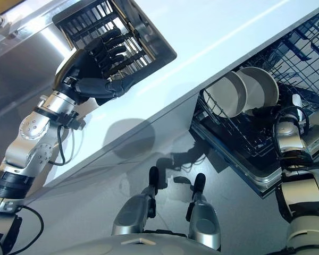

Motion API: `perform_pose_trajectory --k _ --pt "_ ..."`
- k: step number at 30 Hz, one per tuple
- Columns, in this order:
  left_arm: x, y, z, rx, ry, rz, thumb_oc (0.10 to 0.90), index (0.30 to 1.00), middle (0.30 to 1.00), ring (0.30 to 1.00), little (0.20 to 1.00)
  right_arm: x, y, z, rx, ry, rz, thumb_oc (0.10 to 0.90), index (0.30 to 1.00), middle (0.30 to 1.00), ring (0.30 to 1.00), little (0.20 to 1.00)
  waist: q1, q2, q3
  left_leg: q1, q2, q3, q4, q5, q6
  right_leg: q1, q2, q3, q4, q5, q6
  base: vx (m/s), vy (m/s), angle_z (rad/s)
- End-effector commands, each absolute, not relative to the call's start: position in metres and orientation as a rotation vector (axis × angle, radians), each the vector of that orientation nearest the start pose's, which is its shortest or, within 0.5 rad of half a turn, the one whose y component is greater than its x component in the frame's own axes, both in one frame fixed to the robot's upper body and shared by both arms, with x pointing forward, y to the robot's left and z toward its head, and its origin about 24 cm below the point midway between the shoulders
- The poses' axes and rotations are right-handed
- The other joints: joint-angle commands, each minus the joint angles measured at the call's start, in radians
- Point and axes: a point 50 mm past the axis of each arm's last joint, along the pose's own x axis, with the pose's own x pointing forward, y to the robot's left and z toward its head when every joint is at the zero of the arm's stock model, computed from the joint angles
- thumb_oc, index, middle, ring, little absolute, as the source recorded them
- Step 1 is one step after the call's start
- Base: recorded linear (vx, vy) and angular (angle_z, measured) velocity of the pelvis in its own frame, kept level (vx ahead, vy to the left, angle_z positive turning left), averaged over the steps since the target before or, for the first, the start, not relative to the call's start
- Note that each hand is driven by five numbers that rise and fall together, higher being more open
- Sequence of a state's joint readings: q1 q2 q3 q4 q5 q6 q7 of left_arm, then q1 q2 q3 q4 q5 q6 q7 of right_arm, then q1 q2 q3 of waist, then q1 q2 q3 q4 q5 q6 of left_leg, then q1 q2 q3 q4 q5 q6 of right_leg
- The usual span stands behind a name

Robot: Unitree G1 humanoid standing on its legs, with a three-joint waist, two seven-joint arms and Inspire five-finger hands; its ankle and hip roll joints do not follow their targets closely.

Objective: Pick up plates and place into dishwasher.

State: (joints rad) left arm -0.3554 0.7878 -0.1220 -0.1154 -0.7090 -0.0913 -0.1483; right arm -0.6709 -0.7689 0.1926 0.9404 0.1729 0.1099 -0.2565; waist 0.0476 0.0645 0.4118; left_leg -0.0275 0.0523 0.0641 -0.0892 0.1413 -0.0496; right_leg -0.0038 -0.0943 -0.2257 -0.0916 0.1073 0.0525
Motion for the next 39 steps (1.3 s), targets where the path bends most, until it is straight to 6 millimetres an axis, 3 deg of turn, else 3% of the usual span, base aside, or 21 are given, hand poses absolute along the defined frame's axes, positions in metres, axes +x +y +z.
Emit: perform_pose_trajectory --k 1,15,20,35,37,39 --pt "0.275 0.191 0.24 0.083 -0.672 -0.497 0.8 0.9 0.9 0.9 0.9 0.323 -0.384 0.164 -0.785 0.135 -0.661 0.8 0.9 0.9 0.9 0.9 -0.021 -0.033 -0.124 0.044 -0.051 0.062 0.002 -0.099 0.0 0.017 0.001 -0.003 0.012 -0.008 0.044 0.06 0.036 -0.08" --pt "0.274 0.192 0.227 0.043 -0.626 -0.518 0.8 0.9 0.9 0.9 0.9 0.289 -0.414 0.154 -0.998 0.247 -0.692 0.8 0.9 0.9 0.9 0.9 -0.066 -0.061 -0.2 0.11 -0.048 0.104 0.002 -0.129 0.006 0.066 0.015 0.042 0.006 -0.022 0.053 0.05 0.04 -0.11" --pt "0.273 0.19 0.22 0.028 -0.603 -0.521 0.8 0.9 0.9 0.9 0.9 0.275 -0.424 0.15 -0.992 0.256 -0.738 0.8 0.9 0.9 0.9 0.9 -0.081 -0.07 -0.21 0.129 -0.047 0.117 0.002 -0.137 0.013 0.078 0.021 0.063 0.006 -0.027 0.053 0.05 0.021 -0.14" --pt "0.277 0.187 0.213 0.011 -0.565 -0.532 0.8 0.9 0.9 0.9 0.9 0.281 -0.411 0.139 -0.992 0.251 -0.654 0.8 0.9 0.9 0.9 0.9 -0.08 -0.067 -0.219 0.138 -0.043 0.12 0.002 -0.139 0.013 0.089 0.023 0.067 0.004 -0.031 0.054 0.02 0.002 -0.06" --pt "0.276 0.188 0.211 0.008 -0.555 -0.532 0.8 0.9 0.9 0.9 0.9 0.283 -0.408 0.14 -1.005 0.243 -0.635 0.1 0.3 0.3 0.3 0.2 -0.075 -0.067 -0.222 0.139 -0.043 0.117 0.002 -0.139 0.014 0.091 0.022 0.063 0.004 -0.033 0.053 0.0 0.0 0.0" --pt "0.276 0.189 0.209 0.008 -0.549 -0.533 0.8 0.9 0.9 0.9 0.9 0.287 -0.405 0.141 -1.029 0.239 -0.613 0.1 0.3 0.3 0.3 0.2 -0.071 -0.068 -0.22 0.141 -0.043 0.117 0.002 -0.139 0.016 0.091 0.021 0.058 0.007 -0.035 0.051 0.0 0.0 0.0"
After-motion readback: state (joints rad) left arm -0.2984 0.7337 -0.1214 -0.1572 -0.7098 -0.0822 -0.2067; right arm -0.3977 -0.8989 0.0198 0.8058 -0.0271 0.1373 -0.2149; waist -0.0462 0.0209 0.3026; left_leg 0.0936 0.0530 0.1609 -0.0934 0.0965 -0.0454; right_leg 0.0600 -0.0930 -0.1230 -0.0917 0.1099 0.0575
